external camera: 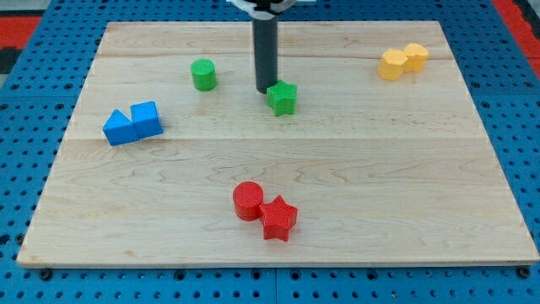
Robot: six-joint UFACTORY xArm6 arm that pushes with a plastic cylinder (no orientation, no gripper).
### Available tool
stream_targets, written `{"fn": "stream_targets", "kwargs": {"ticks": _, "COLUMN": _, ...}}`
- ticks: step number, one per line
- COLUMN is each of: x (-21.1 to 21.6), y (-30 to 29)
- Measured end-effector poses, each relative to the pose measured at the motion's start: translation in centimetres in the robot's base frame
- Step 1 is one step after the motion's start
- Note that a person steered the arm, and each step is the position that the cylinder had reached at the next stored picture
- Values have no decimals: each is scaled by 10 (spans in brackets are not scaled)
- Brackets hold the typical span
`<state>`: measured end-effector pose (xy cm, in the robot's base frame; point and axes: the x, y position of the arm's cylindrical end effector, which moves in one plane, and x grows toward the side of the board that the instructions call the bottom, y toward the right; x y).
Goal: Move the green star diagonal bottom left to the yellow hexagon
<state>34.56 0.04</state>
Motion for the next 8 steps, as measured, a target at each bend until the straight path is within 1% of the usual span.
{"fn": "stream_targets", "kwargs": {"ticks": 1, "x": 0, "y": 0}}
{"fn": "stream_targets", "kwargs": {"ticks": 2, "x": 4, "y": -20}}
{"fn": "stream_targets", "kwargs": {"ticks": 3, "x": 29, "y": -31}}
{"fn": "stream_targets", "kwargs": {"ticks": 4, "x": 54, "y": -15}}
{"fn": "stream_targets", "kwargs": {"ticks": 5, "x": 54, "y": 26}}
{"fn": "stream_targets", "kwargs": {"ticks": 6, "x": 45, "y": 76}}
{"fn": "stream_targets", "kwargs": {"ticks": 7, "x": 26, "y": 130}}
{"fn": "stream_targets", "kwargs": {"ticks": 8, "x": 19, "y": 158}}
